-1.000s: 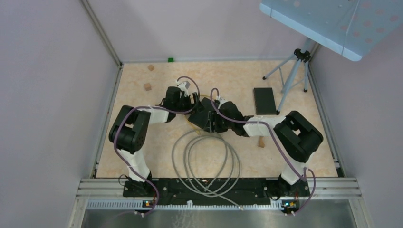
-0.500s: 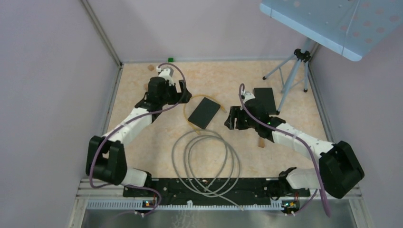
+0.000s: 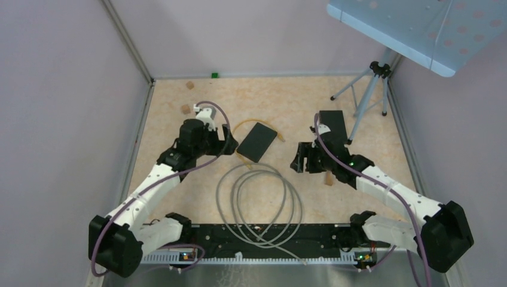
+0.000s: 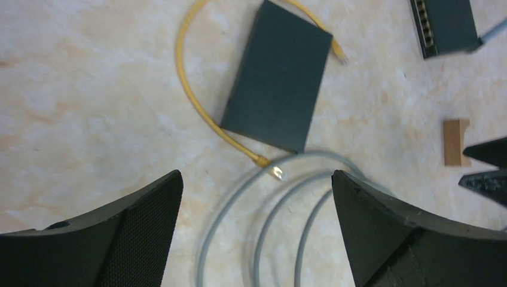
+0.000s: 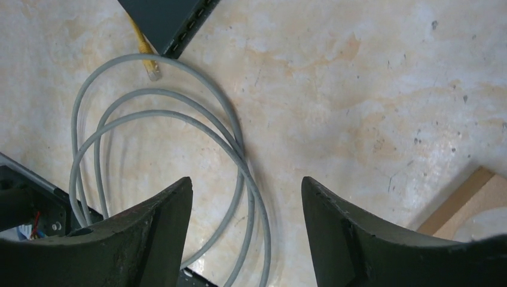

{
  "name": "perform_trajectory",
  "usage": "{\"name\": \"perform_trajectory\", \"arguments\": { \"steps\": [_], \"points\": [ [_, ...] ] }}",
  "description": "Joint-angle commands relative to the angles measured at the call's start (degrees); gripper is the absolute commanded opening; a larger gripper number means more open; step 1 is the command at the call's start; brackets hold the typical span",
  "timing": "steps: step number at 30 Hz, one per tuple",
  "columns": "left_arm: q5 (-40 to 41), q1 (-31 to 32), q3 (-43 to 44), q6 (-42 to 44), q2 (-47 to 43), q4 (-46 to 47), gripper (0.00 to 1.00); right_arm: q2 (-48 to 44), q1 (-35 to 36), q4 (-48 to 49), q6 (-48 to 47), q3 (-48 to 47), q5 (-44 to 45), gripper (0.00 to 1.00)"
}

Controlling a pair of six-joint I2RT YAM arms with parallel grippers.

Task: Insert the plug into the switch port
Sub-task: Move the connector to the center of the board.

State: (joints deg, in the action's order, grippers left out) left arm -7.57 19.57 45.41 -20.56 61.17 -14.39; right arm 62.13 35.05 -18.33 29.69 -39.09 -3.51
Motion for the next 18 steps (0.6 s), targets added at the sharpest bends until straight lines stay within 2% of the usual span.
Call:
{"name": "perform_trajectory", "arguments": {
  "steps": [1,4,7,10,14,18],
  "points": [
    [4.9,8.8,-2.1,-1.1,-3.5,-4.5,0.99,-4.9,0.1,-3.8,4.4,1.3,0.6,0.66],
    [7.1,12.7,-4.7,-5.3,-5.3,-5.5,0.99,-6.2,5.0,-5.8,6.3,1.2,4.3,0.66],
    [11.6,17.3,-7.8,-8.5,-8.4,-5.4,0.99,-5.4,15.9,-9.2,10.0,-0.4,11.6,0.66],
    [14.3,22.6,-8.2,-9.7,-8.2,-6.2,0.98,-5.5,23.6,-11.0,16.4,-0.4,18.1,0.66],
    [22.1,32.4,-4.4,-11.2,-5.4,-9.8,0.94,-8.9,26.7,-14.0,25.4,2.9,21.4,0.64],
    [26.0,40.6,-1.1,-11.0,-3.5,-8.0,0.89,-16.1,26.7,-20.2,30.1,5.1,24.7,0.62]
  ]
}}
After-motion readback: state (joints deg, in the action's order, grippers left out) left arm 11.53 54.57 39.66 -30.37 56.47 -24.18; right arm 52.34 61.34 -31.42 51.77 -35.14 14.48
